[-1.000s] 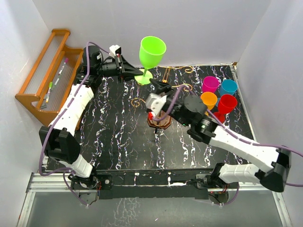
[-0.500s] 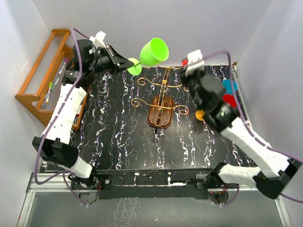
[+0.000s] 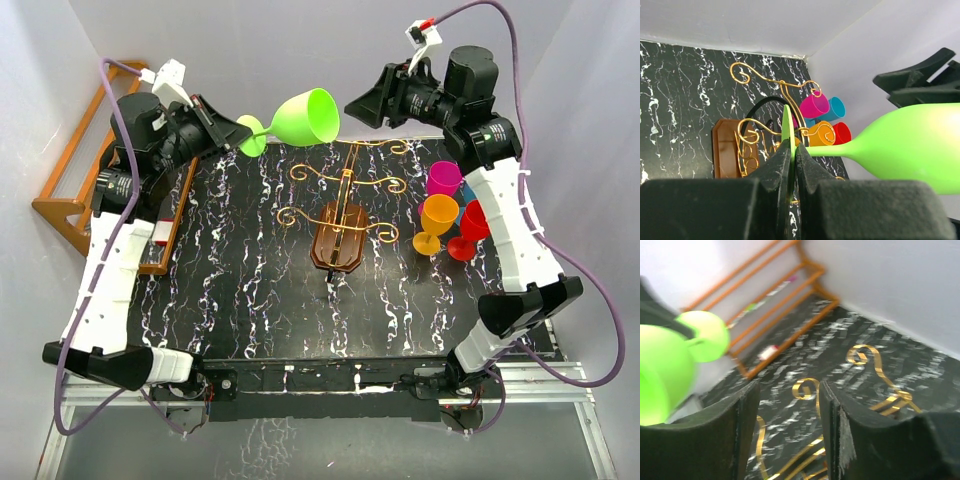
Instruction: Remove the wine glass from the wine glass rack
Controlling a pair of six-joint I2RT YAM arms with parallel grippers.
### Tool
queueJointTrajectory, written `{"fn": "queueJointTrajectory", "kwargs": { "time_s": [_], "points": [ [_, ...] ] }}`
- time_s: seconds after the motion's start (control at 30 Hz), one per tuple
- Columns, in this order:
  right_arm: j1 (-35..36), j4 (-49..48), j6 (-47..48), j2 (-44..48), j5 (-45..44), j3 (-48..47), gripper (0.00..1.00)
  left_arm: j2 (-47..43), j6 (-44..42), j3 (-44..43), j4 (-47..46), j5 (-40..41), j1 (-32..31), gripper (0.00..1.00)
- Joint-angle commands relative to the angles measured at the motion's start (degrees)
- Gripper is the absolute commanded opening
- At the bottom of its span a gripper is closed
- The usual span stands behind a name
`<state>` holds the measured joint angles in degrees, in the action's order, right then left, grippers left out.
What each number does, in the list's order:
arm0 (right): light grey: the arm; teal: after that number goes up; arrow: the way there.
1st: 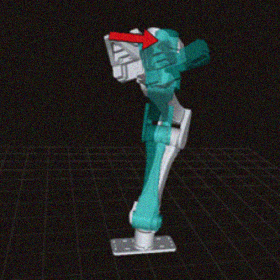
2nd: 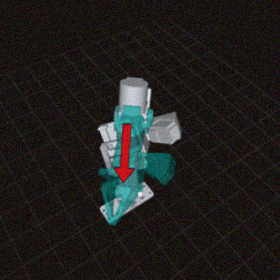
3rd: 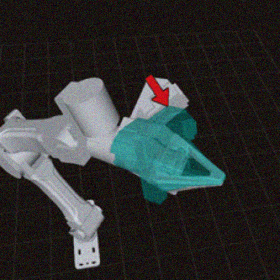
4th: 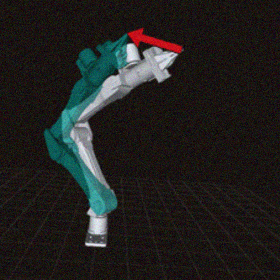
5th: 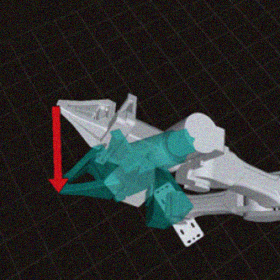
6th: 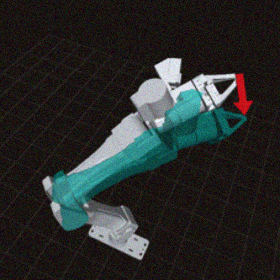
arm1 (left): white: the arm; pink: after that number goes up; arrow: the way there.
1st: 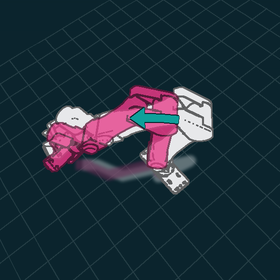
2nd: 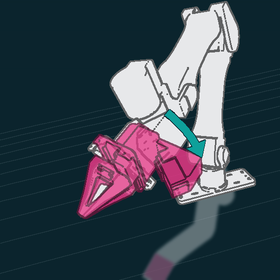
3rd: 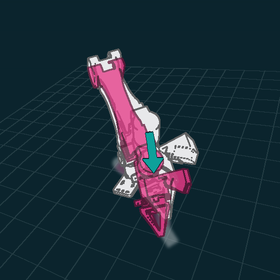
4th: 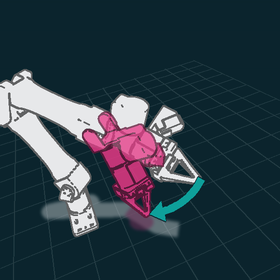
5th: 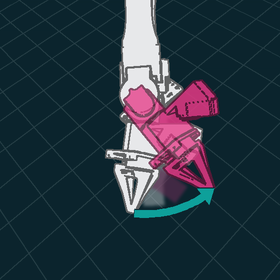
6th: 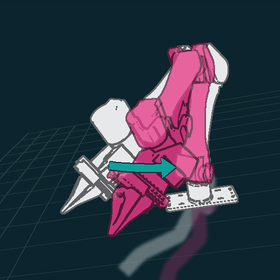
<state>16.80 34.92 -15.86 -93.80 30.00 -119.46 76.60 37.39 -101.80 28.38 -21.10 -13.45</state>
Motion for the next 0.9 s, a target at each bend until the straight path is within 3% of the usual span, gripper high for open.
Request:
{"fn": "queueJointTrajectory", "kwargs": {
  "time_s": [0.0,0.53,0.87],
  "points": [
    [0.1,-10.0,-11.5,2.4,19.2,-0.6,0.55,0.4,-2.5,-1.0,1.3,1.2,0.1,0.0],
    [1.1,-9.5,-10.9,5.1,14.8,4.2,0.55,1.5,-2.2,-1.7,1.5,-0.1,0.2,0.0],
    [10.2,-0.1,-4.0,-2.1,3.8,-4.6,0.54,1.5,-1.8,-1.1,1.4,-0.2,0.1,0.0]
  ]
}}
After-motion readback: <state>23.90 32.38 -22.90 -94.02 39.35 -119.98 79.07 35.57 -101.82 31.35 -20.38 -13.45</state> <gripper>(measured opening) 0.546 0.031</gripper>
